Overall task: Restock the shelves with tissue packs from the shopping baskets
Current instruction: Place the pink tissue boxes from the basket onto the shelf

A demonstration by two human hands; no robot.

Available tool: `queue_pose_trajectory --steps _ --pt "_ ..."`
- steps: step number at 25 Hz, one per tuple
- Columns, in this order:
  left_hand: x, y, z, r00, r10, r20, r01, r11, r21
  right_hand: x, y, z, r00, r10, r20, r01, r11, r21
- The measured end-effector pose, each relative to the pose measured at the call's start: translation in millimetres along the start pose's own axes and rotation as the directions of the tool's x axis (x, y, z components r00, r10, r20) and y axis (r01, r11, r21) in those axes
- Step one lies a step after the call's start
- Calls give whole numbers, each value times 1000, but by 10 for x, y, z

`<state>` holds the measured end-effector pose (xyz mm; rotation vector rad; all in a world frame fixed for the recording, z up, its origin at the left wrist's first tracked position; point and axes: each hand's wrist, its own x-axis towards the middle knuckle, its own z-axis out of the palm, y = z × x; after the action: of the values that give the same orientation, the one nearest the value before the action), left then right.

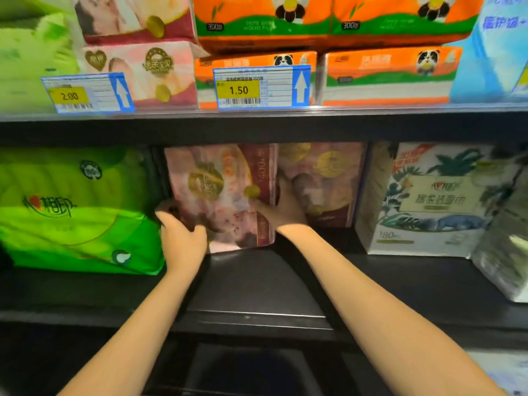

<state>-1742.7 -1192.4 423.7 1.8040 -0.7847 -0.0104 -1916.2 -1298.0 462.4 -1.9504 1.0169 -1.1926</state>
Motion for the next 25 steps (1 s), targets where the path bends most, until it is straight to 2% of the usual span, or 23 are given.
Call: queue_pose_trajectory --steps 2,4,6,8,10,12,15,18,20,23,25 --pt "28 65 38 999 -32 41 32 999 8 58 25 69 998 23 -58 -24 1000 -5" --pt "83 152 84 965 -193 180 193 981 16 121 90 143 994 53 -92 -56 998 -32" --pt "214 142 140 929 -265 258 260 964 54 154 140 200 993 22 -117 -30 997 -69" --pt "330 185 166 944 -177 279 160 984 82 129 167 248 996 -29 -87 17 990 -139" --pt "438 212 249 960 -32 276 16 998 59 106 209 271 993 -102 -56 80 950 -303" --pt "496 264 280 957 58 285 -69 997 29 107 225 274 995 -92 23 93 897 -432" --pt "533 273 233 911 41 411 -85 992 88 205 236 307 983 70 172 27 860 -509" --pt "548 281 180 850 26 527 -155 967 202 322 227 362 973 109 203 25 825 -564" --pt "575 315 123 815 50 578 -263 919 292 393 240 383 966 134 221 22 809 -587" --pt "506 363 -29 728 57 683 -455 786 419 204 48 298 974 135 183 -4 815 -580" --pt "458 352 -133 711 81 698 -538 702 467 4 -22 196 975 183 126 -56 752 -657"
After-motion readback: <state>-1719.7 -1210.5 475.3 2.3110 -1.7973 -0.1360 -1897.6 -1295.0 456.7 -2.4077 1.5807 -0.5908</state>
